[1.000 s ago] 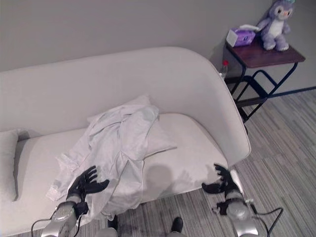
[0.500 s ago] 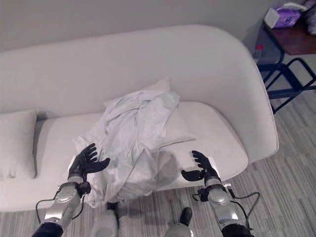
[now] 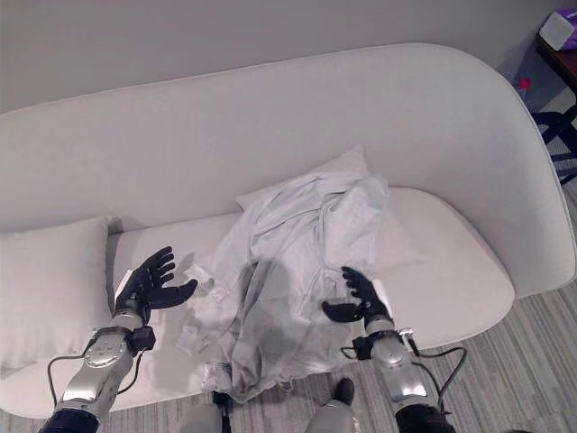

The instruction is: Hang the clothes on the sofa on the clothes rack.

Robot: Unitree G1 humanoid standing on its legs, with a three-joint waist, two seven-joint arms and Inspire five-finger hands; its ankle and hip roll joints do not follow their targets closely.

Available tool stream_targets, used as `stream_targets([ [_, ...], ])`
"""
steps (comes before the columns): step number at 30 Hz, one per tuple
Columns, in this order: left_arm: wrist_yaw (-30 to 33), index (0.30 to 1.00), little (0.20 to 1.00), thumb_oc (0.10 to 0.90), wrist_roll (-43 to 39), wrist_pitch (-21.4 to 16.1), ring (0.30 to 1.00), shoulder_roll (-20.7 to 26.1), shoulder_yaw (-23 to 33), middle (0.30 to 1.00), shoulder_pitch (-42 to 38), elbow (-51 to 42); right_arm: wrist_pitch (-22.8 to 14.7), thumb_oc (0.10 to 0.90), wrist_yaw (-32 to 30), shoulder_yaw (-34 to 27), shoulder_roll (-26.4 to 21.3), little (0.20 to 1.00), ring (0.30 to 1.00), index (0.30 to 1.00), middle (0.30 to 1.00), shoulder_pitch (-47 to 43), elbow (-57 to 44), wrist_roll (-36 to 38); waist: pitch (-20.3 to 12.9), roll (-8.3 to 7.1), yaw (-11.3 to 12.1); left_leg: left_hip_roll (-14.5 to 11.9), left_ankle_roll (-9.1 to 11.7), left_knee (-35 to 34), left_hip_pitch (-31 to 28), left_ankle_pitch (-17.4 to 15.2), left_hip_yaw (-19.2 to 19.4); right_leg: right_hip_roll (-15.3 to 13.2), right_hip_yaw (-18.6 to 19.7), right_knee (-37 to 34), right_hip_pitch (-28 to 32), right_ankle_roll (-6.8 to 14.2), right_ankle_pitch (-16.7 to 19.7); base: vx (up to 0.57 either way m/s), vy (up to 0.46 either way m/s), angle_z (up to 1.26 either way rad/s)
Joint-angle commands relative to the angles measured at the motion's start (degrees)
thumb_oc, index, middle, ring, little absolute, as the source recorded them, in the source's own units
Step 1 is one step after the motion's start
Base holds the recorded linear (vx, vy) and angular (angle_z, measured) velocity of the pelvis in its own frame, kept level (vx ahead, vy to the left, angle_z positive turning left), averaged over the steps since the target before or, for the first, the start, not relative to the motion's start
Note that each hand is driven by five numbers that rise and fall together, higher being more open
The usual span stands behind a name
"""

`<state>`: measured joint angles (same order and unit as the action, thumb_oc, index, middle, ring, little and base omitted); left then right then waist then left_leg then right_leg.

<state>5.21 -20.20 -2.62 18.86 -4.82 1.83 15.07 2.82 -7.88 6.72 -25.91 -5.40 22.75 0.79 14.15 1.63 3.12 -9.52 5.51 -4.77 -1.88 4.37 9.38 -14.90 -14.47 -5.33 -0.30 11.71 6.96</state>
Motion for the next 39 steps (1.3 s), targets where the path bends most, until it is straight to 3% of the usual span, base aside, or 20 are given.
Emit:
stream_targets([
  [1,-0.8,0.9,0.9,0.8,-1.8,-4.9,0.9,0.3,0.4,0.9,-2.6,-5.5,-2.9,0.8,-5.1,-4.5,-3.9,0.9,0.9,0.9,0.9,-3.9,-3.6,-1.2,-1.4,-1.22,-0.1,3.6,-0.1,-0.2,1.9,-5.1,-0.4,1.2,-2.6,0.3,-0.1,-1.7,-3.0,0.03,-0.02,0.0],
  [9,-1.2,0.9,0.9,0.8,-1.8,-4.4,0.9,-1.1,-0.9,0.9,-2.2,-5.5,-2.6,0.8,-4.6,-5.4,-2.9,0.9,0.9,0.9,0.9,-1.7,-5.7,-0.9,-1.4,-1.13,-0.8,3.2,0.0,-0.2,1.3,-5.4,-0.3,0.7,-3.3,0.3,0.5,-1.0,-2.8,0.03,-0.004,0.01],
  [18,-0.7,0.9,0.9,0.8,-2.0,-4.4,0.9,-0.4,-0.8,0.9,-2.6,-5.9,-3.1,0.8,-5.2,-2.8,-1.2,0.9,0.9,0.9,0.9,-5.9,-5.7,0.3,-0.1,-0.92,-0.2,3.6,-0.1,-0.2,2.3,-5.4,-0.4,-0.1,-2.5,0.3,-1.1,-0.6,-1.9,0.0,0.003,0.0],
  [28,0.0,0.9,0.9,0.8,-3.4,-5.4,0.9,1.4,-1.6,0.9,-3.7,-7.0,-0.6,0.8,-8.9,0.7,-2.1,0.9,0.9,0.9,0.9,-14.6,5.0,-2.2,2.5,-0.23,1.7,4.4,0.0,-0.2,5.9,-4.2,-1.4,-1.2,-2.4,0.3,-4.2,-0.3,-0.5,-0.04,0.012,0.02],
  [39,1.3,0.9,0.9,0.8,-4.9,-6.0,0.9,2.2,-3.1,0.9,-5.5,-7.9,0.4,0.8,-10.8,4.7,-1.2,0.9,0.9,0.9,0.9,-20.5,9.8,-5.1,4.1,0.17,3.2,4.4,0.3,-0.2,9.5,-3.0,-2.2,-1.4,-2.5,0.3,-7.3,-0.3,0.4,-0.01,0.006,0.03],
])
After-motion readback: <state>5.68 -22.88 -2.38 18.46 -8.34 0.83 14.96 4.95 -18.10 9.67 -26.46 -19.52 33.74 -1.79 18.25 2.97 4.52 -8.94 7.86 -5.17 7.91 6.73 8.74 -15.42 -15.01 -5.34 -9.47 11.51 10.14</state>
